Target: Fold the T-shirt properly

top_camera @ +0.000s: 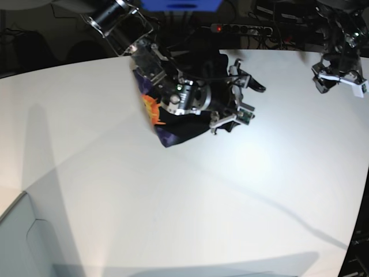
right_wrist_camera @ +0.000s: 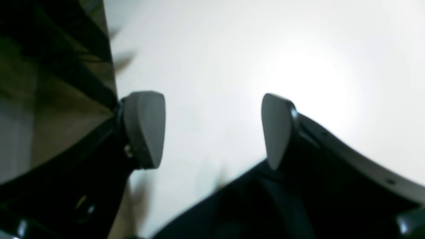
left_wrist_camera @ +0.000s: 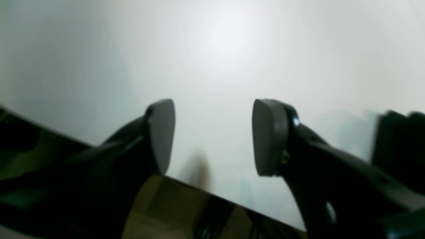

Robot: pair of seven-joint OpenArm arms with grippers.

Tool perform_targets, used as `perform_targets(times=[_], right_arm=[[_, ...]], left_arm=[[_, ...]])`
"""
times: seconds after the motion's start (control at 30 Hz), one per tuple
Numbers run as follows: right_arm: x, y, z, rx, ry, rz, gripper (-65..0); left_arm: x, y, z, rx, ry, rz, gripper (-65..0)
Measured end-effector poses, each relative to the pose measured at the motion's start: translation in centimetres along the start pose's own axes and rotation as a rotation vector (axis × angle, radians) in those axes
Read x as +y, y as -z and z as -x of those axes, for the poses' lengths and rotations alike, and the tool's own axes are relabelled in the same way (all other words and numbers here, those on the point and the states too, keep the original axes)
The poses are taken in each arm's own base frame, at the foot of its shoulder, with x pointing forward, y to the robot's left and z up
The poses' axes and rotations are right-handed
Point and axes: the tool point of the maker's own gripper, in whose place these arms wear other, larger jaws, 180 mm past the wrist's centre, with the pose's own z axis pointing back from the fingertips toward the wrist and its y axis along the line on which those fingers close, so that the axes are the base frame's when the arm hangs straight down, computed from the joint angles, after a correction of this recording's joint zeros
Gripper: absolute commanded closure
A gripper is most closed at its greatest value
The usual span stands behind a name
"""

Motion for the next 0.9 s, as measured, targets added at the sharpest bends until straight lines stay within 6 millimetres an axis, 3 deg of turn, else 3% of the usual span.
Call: perform_targets(times=[0.1,0.17,0.3,0.4,0.67,0.83,0.9], right_arm=[[-2.5,-3.0,-0.7,-0.033,-0.037,0.089,-43.6],[-3.1,-4.5,-0.9,-0.055,-0.036,0.129,-43.6],[-3.2,-7.4,1.0,-0.037,-0.034,0.174,-43.1],[-2.0,-8.6,3.0,-0.006,-0.021,0.177,-42.7],[1.8,-7.7,6.7,0.043,0.097,0.111,-27.7],[6.2,-4.7,9.7,0.133,0.135,-0.028,-29.1],[7.4,-4.0,10.0,0.15,0.112,-0.07,-30.1]], left_arm=[[-0.1,0.0,-0.1,-0.004,-0.003,0.005,-35.8],[-0.1,0.0,-0.1,-0.004,-0.002,0.003,-35.8],[-0.1,0.0,-0.2,-0.005,-0.002,0.005,-35.8],[-0.1,0.0,-0.3,-0.01,-0.001,0.007,-35.8],[-0.5,0.2,-1.4,-0.034,-0.001,0.013,-35.8],[-0.4,0.2,-1.2,-0.026,-0.001,0.013,-35.8],[-0.5,0.2,-1.2,-0.026,-0.002,0.014,-35.8]])
